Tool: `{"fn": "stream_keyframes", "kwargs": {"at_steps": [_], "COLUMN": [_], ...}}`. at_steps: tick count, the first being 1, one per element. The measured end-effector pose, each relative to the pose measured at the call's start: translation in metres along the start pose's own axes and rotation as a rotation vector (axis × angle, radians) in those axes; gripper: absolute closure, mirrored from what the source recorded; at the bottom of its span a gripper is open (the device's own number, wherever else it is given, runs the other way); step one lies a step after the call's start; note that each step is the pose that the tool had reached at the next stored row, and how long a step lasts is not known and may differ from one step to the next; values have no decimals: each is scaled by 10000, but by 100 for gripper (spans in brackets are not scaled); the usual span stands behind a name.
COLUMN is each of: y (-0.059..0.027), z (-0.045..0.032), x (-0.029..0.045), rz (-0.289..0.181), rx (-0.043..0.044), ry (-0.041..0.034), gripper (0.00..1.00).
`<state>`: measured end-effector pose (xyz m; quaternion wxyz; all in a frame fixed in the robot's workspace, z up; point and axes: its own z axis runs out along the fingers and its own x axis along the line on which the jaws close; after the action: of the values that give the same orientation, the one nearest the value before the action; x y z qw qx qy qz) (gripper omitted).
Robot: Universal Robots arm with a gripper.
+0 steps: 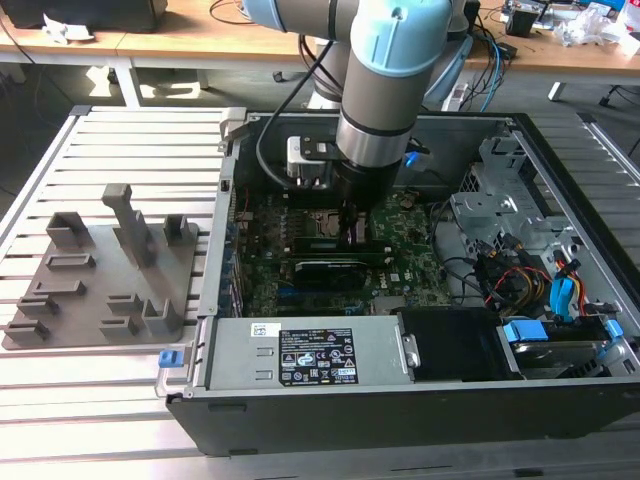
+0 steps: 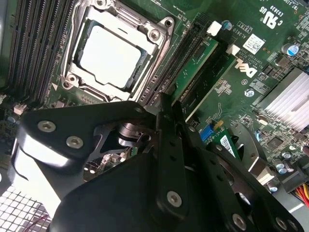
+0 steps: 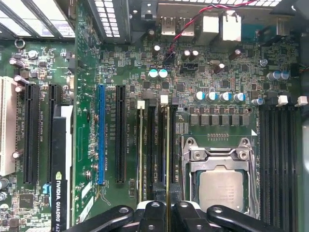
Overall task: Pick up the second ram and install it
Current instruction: 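Insert the second ram into the second slot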
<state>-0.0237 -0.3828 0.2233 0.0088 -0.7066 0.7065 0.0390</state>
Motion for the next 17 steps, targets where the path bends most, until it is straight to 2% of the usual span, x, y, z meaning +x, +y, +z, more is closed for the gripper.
{"fn": "stream_keyframes", "kwargs": {"at_steps": [3,12,14,16,17], "y": [-1,-3,-9,-4,-2], "z": [6,71,82,67,23], "x": [17,0,-4,0,-4], "rz": [-4,6,-4,4,5], "rx": [0,0,21,0,-1], "ry": [0,-7,-49,-26,-20], "gripper": [86,86,85,73,73]}}
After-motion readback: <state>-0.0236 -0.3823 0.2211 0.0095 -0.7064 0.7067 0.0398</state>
